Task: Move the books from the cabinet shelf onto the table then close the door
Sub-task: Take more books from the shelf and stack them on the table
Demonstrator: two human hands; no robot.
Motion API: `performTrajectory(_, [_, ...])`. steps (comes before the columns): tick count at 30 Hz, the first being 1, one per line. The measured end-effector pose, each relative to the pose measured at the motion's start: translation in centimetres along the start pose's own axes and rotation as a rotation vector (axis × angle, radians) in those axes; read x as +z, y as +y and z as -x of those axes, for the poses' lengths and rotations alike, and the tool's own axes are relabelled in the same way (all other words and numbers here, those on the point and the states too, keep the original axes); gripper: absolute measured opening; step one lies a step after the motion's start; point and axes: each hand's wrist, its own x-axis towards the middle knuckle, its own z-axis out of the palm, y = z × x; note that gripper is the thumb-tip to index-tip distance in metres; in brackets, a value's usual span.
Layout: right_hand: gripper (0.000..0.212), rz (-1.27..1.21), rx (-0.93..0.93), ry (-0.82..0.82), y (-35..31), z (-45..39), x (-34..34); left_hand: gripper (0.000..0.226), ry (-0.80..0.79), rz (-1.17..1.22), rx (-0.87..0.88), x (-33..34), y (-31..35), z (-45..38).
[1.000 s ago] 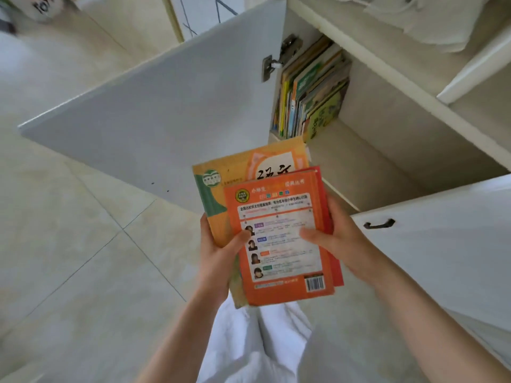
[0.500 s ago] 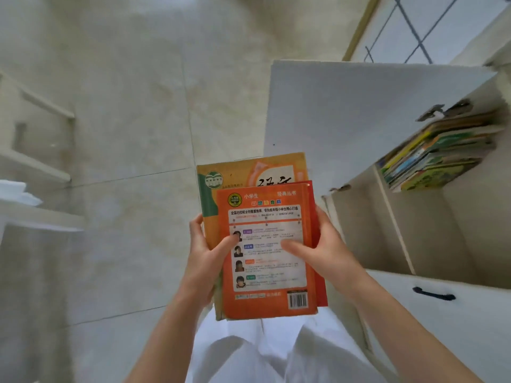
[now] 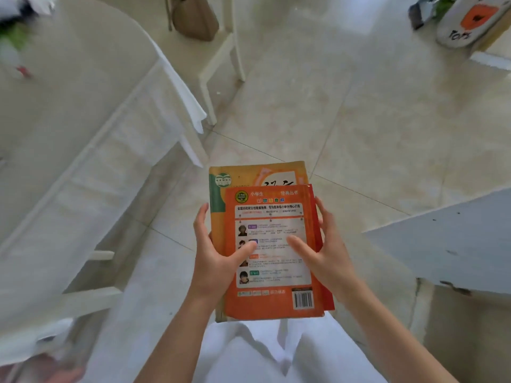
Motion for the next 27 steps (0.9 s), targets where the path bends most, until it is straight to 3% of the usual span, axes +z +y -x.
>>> performTrajectory(12, [0.077, 0.086, -0.090, -0.376, -5.3, -7.3, 14.6, 0.094, 0.311, 0.087, -0.028, -13.9, -0.4, -3.3])
performTrajectory(27, [0.076, 0.239, -0.098, -0.689, -14.6, -22.6, 25.6, 0.080, 0.530, 0.228, -0.073, -21.6, 3.9, -15.3])
